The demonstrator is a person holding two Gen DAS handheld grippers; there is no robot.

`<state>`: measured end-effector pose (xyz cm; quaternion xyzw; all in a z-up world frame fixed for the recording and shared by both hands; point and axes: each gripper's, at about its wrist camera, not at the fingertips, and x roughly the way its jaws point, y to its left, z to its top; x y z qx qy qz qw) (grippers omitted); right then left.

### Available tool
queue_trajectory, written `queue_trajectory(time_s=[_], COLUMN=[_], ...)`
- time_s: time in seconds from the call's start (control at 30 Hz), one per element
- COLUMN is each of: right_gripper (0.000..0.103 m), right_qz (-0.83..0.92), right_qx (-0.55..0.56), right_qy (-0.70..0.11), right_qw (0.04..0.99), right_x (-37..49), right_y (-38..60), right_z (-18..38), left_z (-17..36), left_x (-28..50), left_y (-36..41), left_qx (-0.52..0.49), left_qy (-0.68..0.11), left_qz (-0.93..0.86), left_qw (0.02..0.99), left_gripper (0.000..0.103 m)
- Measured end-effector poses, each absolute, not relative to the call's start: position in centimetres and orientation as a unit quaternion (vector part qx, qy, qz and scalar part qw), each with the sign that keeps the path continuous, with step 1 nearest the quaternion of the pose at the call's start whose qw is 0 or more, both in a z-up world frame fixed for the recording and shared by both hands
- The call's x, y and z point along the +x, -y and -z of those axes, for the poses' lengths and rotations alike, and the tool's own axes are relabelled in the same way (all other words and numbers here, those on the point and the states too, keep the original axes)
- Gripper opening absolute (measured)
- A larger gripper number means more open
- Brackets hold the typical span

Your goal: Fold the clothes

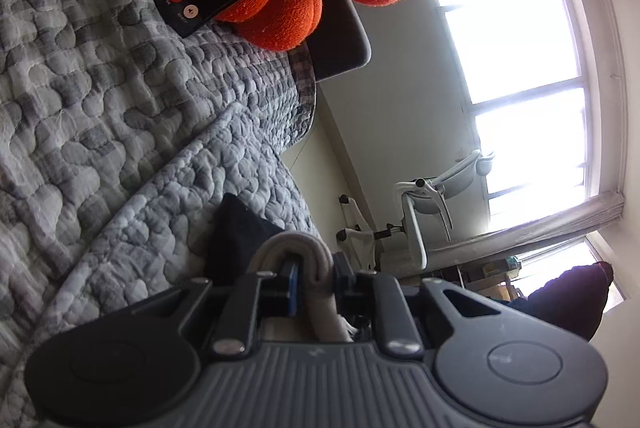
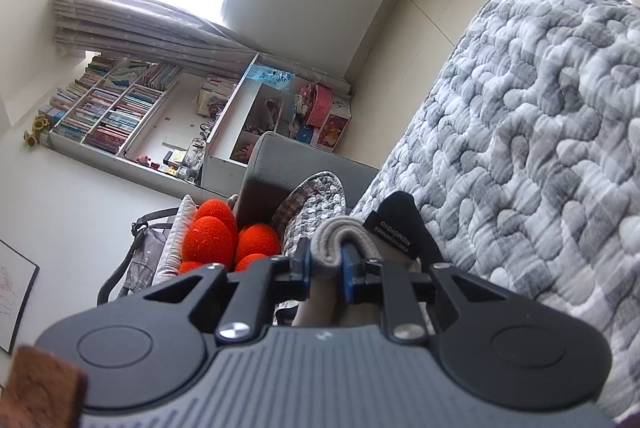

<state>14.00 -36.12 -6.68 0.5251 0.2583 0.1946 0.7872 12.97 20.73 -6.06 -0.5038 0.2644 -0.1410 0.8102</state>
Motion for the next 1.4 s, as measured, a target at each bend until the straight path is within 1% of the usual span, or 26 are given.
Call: queue_trajectory(time_s=[0.03,0.07,0.17,0.23,0.33,0.47,0.57,0.7,0.73,0.77,0.8,0.83,0.87,1.03,1.13,1.27,1.4], right_gripper=[0.040,0.045,0.045,0.045,0.045,0.045,0.045,0.045,0.036,0.023,0.022,0.019,0.015,0.013,0.012,0.012,0.012], right_qz=[-0.197,-0.199,-0.193,-0.182,-0.166,-0.144,-0.136,-0.128,-0.125,-0.123,-0.121,-0.118,-0.116,-0.102,-0.088,-0.068,-0.060], right_qx=[0.522,0.520,0.508,0.497,0.469,0.391,0.331,0.269,0.255,0.241,0.227,0.212,0.198,0.158,0.130,0.101,0.104], right_qy=[-0.253,-0.248,-0.241,-0.239,-0.240,-0.250,-0.252,-0.235,-0.229,-0.224,-0.218,-0.212,-0.207,-0.143,-0.126,-0.159,-0.206], right_qw=[0.790,0.793,0.804,0.814,0.833,0.874,0.899,0.925,0.931,0.936,0.942,0.947,0.951,0.972,0.980,0.980,0.971], right_x=[13.9,13.8,13.7,13.9,14.4,15.4,16.2,16.3,16.3,16.2,16.2,16.1,16.1,14.9,15.1,16.7,18.1], right_y=[36.2,36.3,36.6,36.6,36.1,34.3,32.8,31.5,31.2,31.0,30.7,30.5,30.2,29.4,28.7,28.3,28.5], right_z=[6.5,6.3,5.7,5.4,5.0,4.8,5.0,5.5,5.6,5.7,5.8,5.9,6.0,4.8,4.5,5.3,6.1], left_z=[6.0,6.0,5.8,5.6,4.4,3.9,4.5,5.8,6.0,6.2,6.4,6.5,6.5,5.0,4.4,5.4,6.9], left_x=[13.1,13.3,13.7,13.9,14.5,16.2,17.2,17.9,17.9,17.8,17.7,17.5,17.2,15.5,15.7,17.5,18.6], left_y=[-20.8,-20.8,-21.0,-20.9,-20.0,-18.2,-17.4,-17.2,-17.1,-16.9,-16.8,-16.6,-16.4,-15.6,-15.7,-15.4,-15.1], left_qx=[-0.499,-0.495,-0.482,-0.465,-0.387,-0.275,-0.241,-0.234,-0.234,-0.233,-0.231,-0.228,-0.221,-0.195,-0.195,-0.182,-0.171], left_qy=[-0.263,-0.261,-0.257,-0.254,-0.255,-0.264,-0.269,-0.273,-0.271,-0.269,-0.264,-0.258,-0.250,-0.185,-0.173,-0.211,-0.256], left_qz=[0.138,0.134,0.124,0.117,0.102,0.093,0.101,0.107,0.109,0.112,0.113,0.113,0.112,0.107,0.104,0.087,0.071], left_qw=[0.814,0.818,0.829,0.840,0.880,0.920,0.927,0.927,0.927,0.928,0.929,0.932,0.936,0.957,0.960,0.956,0.949], left_gripper=[0.033,0.040,0.047,0.049,0.051,0.052,0.051,0.047,0.039,0.027,0.020,0.012,0.011,0.009,0.009,0.009,0.009])
